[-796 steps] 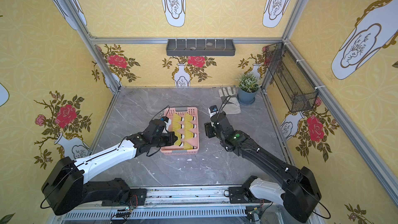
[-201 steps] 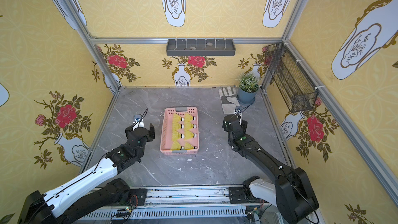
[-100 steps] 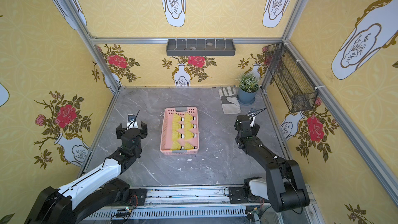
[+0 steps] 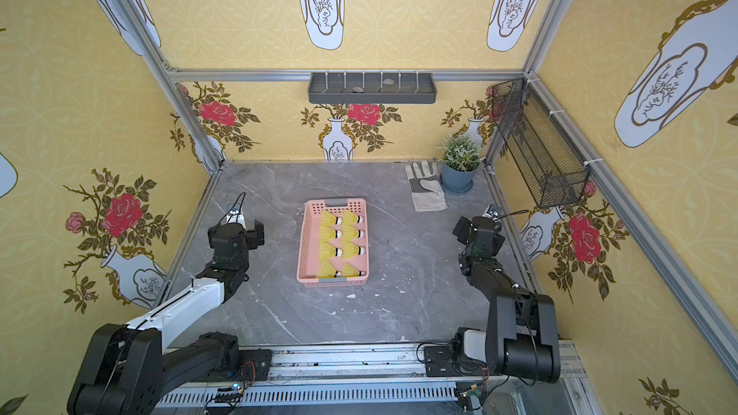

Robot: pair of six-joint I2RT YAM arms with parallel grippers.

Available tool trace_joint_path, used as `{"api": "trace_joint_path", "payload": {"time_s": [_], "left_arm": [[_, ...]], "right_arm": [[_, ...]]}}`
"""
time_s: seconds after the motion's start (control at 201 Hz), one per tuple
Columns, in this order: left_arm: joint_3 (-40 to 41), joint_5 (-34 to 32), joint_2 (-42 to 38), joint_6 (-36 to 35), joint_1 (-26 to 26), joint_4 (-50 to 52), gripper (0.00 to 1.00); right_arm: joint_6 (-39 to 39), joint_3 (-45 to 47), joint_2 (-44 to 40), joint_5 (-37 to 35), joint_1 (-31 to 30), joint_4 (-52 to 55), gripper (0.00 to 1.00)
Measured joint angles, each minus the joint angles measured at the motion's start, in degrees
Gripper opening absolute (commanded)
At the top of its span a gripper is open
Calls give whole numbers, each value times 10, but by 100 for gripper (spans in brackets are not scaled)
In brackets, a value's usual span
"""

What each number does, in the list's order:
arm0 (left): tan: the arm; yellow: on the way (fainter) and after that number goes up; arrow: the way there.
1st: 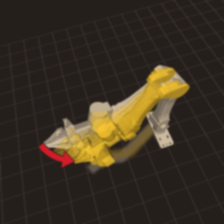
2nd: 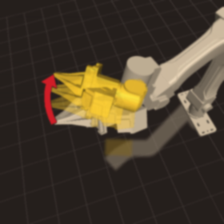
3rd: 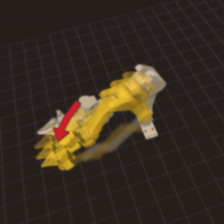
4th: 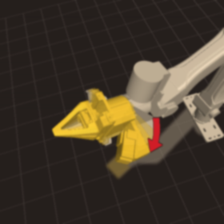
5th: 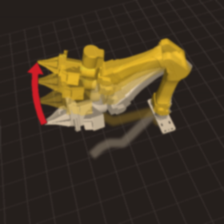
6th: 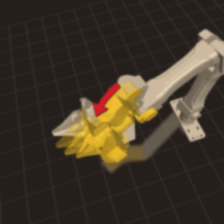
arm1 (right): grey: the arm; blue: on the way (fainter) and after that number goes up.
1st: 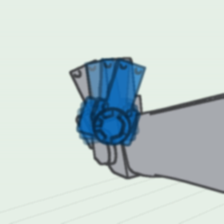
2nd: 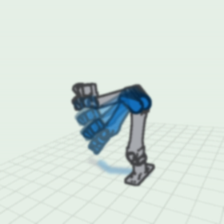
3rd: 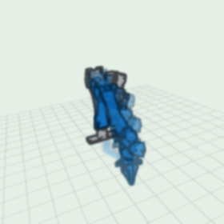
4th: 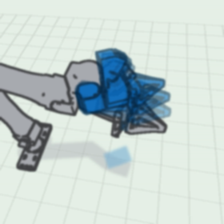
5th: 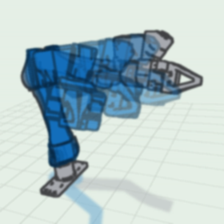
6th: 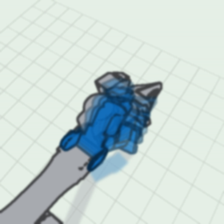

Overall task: Put the shuttlecocks into the storage box
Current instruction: Reset both arms

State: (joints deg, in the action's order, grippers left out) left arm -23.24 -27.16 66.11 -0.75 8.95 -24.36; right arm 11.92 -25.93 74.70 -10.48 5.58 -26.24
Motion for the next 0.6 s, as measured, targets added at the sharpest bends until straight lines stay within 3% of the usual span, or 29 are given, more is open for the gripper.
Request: {"api": "trace_joint_path", "payload": {"time_s": [0.428, 0.598], "left_arm": [[34, 141, 5, 26, -110, -38, 100], [78, 189, 6, 27, -120, -96, 100]], "right_arm": [[-15, 9, 22, 91, 35, -13, 98], [-20, 31, 26, 130, 50, -39, 98]]}}
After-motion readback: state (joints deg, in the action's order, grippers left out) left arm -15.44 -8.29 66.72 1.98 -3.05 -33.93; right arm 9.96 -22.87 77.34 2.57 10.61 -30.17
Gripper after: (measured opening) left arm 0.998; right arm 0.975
